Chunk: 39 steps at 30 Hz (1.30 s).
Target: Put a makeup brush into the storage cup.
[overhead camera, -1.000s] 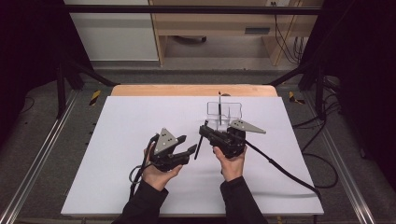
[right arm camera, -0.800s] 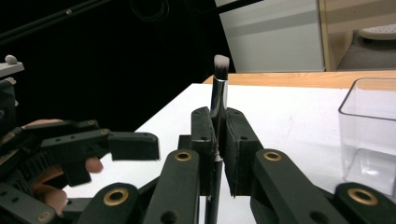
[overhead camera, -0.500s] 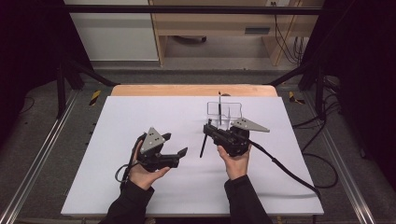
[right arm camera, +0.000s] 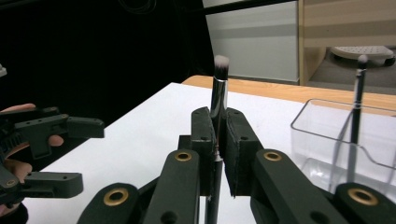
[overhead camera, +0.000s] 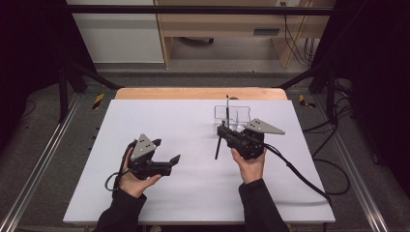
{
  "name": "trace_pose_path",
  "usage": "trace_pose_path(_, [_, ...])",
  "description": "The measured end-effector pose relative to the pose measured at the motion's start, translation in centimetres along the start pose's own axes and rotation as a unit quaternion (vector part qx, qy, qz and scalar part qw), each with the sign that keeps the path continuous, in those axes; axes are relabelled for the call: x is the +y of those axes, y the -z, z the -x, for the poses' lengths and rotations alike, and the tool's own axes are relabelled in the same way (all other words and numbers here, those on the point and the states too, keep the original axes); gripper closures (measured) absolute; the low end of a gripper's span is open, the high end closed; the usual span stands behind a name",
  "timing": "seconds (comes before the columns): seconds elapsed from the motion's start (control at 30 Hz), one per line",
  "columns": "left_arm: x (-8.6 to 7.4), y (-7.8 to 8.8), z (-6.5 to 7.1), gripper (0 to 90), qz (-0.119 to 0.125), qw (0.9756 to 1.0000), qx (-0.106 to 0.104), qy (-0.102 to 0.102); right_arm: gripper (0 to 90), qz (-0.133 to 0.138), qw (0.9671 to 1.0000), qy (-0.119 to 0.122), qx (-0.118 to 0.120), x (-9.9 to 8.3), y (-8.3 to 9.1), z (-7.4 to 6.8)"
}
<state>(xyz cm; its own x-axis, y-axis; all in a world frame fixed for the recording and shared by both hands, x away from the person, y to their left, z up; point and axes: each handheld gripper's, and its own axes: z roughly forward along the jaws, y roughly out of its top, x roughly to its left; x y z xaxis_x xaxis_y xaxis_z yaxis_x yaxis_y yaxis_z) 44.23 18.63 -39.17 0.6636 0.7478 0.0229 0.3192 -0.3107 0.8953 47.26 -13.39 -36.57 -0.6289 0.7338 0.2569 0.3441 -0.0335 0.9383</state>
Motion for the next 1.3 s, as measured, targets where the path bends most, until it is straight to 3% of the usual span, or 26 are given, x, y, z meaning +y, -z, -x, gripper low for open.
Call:
trace_pose_path(0.37, [-1.9,1.3,-2.4,11.9,-0.011,0.9994,0.029,0.015,83.9,-0.001,0.9997,0.012,-0.022,0.8,0.6,1.2])
trace_pose_path(0.6, [-2.4,1.8,-3.1,11.2,-0.014,0.9992,0.035,0.016,83.9,-0.002,0.9989,0.026,-0.039,1.4,0.8,2.0])
trace_pose_path(1.3, [-3.4,2.4,-4.2,10.1,-0.017,0.9988,0.040,0.022,83.9,0.008,0.9968,0.029,-0.074,3.6,-0.6,4.4])
